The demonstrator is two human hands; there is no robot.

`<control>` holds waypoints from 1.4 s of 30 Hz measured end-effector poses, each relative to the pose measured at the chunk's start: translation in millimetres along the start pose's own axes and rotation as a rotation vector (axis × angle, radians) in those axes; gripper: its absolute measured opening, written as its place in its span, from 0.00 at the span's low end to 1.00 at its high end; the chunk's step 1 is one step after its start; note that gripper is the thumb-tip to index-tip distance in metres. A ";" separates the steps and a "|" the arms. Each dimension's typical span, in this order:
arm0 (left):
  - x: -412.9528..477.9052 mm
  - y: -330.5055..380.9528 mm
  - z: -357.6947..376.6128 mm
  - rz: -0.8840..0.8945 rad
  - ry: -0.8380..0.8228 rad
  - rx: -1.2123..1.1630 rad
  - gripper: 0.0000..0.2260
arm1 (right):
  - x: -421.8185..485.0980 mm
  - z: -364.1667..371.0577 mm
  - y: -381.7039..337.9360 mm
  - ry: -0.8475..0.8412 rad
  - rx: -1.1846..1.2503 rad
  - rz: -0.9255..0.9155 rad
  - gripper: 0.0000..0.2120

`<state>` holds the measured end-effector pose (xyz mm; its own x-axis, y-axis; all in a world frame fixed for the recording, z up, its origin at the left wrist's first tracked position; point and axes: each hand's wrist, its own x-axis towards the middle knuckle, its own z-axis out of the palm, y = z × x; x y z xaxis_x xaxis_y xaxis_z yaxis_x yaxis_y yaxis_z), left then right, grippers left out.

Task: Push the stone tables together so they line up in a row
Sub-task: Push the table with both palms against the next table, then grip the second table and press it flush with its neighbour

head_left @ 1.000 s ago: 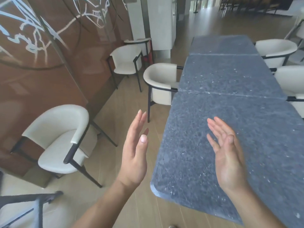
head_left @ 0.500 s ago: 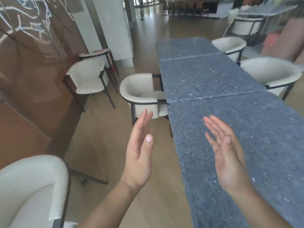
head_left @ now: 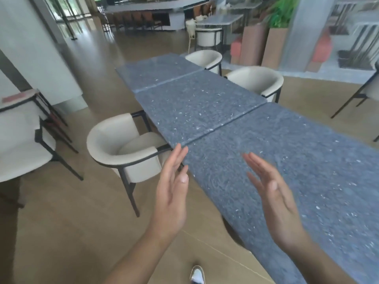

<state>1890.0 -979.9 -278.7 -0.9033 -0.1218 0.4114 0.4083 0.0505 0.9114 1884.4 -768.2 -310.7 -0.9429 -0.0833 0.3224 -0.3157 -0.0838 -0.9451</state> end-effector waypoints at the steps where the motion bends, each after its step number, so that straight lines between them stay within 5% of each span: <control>1: 14.6 -11.7 -7.5 -0.006 -0.026 0.003 0.27 | 10.7 6.4 10.3 0.029 0.001 0.015 0.28; 13: 181.3 -118.5 -90.5 -0.133 -0.300 -0.034 0.23 | 158.4 121.5 56.0 0.200 -0.029 0.101 0.40; 25: 309.2 -249.3 -133.1 -0.205 -0.767 -0.247 0.25 | 221.5 218.2 146.2 0.821 -0.280 0.135 0.30; 29: 312.5 -276.1 -133.5 -0.301 -0.935 -0.243 0.31 | 222.0 238.8 168.6 0.934 -0.287 0.185 0.29; 34: 282.6 -320.7 -120.3 -0.467 -1.058 -0.186 0.27 | 205.6 242.6 215.8 1.119 -0.161 0.399 0.35; 39: 249.0 -379.3 -120.3 -0.608 -1.106 -0.026 0.28 | 188.1 233.8 277.0 1.260 -0.012 0.622 0.25; 42: 234.5 -419.1 -122.0 -0.866 -0.997 0.113 0.26 | 177.3 224.7 322.6 1.432 0.127 0.754 0.26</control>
<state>1523.2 -1150.6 -564.7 -0.5934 0.6170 -0.5170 -0.3142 0.4137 0.8545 1639.2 -1033.1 -546.6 -0.2150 0.7958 -0.5661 0.1806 -0.5373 -0.8238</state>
